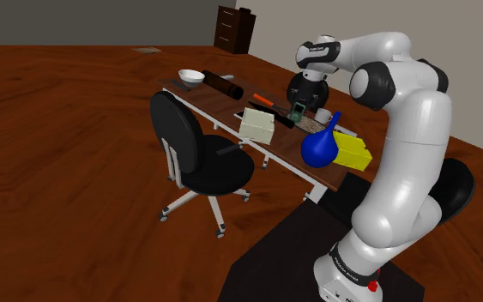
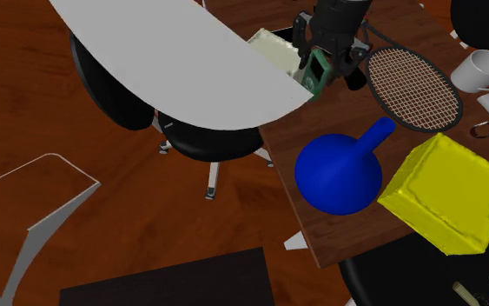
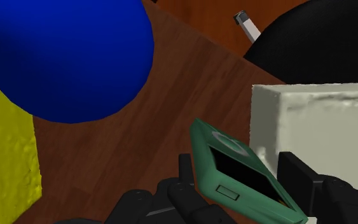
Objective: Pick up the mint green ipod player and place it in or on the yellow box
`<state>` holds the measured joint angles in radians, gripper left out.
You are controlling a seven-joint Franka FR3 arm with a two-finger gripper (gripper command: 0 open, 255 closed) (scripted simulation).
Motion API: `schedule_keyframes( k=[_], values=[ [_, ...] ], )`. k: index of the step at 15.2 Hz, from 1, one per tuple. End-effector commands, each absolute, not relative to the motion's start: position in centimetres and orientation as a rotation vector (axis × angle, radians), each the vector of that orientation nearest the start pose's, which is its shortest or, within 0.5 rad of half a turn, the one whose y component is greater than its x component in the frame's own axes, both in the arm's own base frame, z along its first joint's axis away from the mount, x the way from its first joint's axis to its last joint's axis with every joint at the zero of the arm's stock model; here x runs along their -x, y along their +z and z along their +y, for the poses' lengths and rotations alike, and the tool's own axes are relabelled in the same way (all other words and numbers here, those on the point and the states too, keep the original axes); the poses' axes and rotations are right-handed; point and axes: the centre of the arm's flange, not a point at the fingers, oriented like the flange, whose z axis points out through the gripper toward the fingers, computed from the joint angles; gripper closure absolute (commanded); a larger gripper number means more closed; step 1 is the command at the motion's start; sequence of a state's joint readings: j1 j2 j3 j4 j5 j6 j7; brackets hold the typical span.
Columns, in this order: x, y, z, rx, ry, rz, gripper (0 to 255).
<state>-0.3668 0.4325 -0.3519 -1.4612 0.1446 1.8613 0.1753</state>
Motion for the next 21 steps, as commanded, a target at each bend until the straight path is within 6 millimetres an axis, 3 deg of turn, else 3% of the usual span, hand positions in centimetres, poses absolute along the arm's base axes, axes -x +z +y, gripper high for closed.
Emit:
schedule_keyframes(
  k=[1,21],
  values=[
    [-54.3,45.4,-41.1,2.829,0.012,1.378,255],
    [-36.3,46.7,-60.4,2.829,0.012,1.378,255]
  ],
)
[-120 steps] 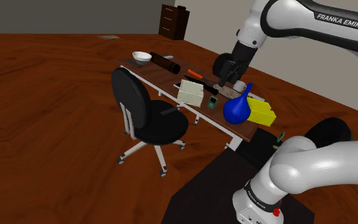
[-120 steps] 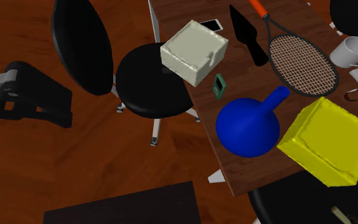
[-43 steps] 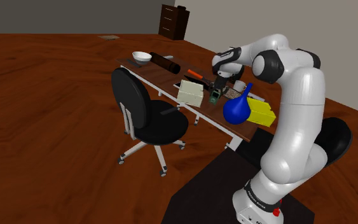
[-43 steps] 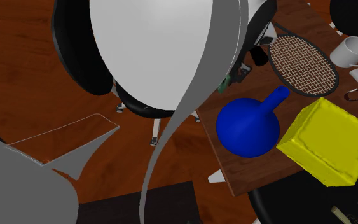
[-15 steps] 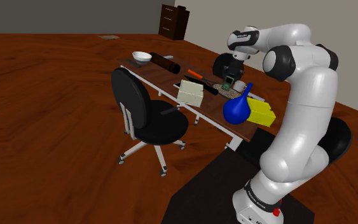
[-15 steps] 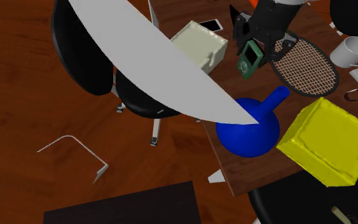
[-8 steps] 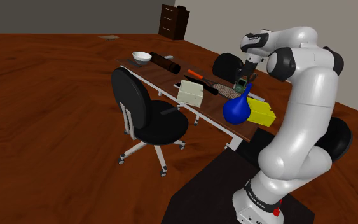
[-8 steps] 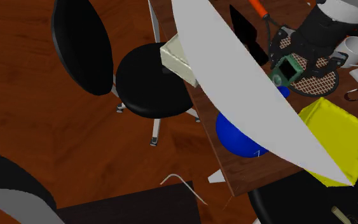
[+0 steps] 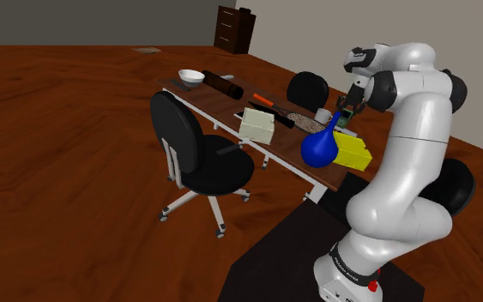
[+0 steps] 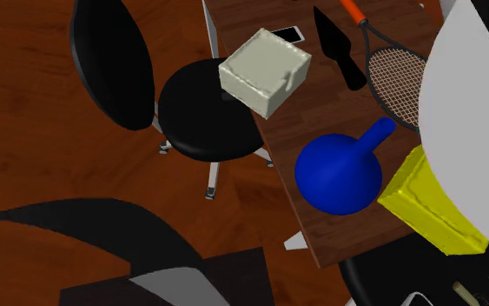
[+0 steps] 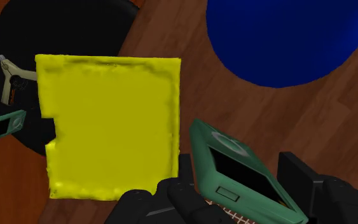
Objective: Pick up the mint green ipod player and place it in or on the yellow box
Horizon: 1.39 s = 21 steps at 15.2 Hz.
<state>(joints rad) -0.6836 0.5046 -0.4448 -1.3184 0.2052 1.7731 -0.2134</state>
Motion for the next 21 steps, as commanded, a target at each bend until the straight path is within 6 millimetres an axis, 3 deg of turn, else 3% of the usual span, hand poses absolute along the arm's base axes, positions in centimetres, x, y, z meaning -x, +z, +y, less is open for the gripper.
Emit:
schedule_keyframes(
  k=[1,9,21],
  values=[
    [-35.4,46.7,-61.4,2.829,0.012,1.378,255],
    [-28.3,47.2,-69.0,2.829,0.012,1.378,255],
    [-28.3,40.9,-69.0,2.829,0.012,1.378,255]
  ],
)
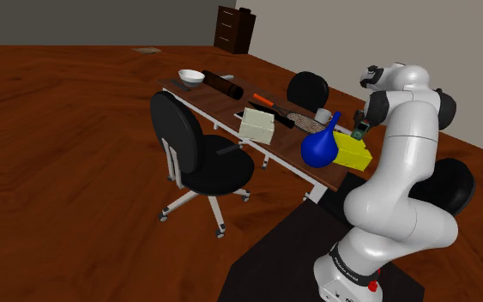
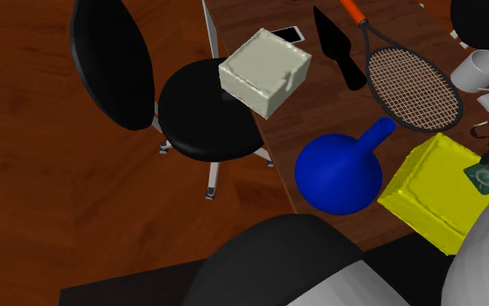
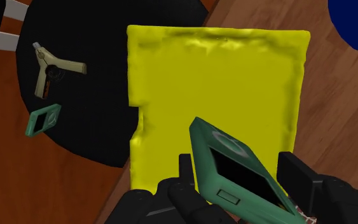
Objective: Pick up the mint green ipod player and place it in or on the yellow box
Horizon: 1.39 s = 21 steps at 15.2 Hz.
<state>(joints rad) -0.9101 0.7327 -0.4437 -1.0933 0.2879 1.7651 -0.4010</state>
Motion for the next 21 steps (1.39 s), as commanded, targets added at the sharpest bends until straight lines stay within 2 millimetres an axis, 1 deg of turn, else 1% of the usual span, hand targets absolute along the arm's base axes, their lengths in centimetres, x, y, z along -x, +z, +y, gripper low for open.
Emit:
schedule_keyframes(
  k=[1,5,12,13,17,18,21],
  values=[
    [-28.3,40.4,-69.0,2.829,0.012,1.378,255],
    [-28.3,38.4,-69.0,2.829,0.012,1.378,255],
    [-28.3,38.4,-69.0,2.829,0.012,1.378,255],
    [-28.3,38.5,-69.0,2.829,0.012,1.378,0],
    [-28.2,38.7,-69.0,2.829,0.012,1.378,0],
    [-28.3,38.4,-69.0,2.829,0.012,1.378,0],
    [-28.4,42.3,-69.0,2.829,0.012,1.378,0]
  ],
)
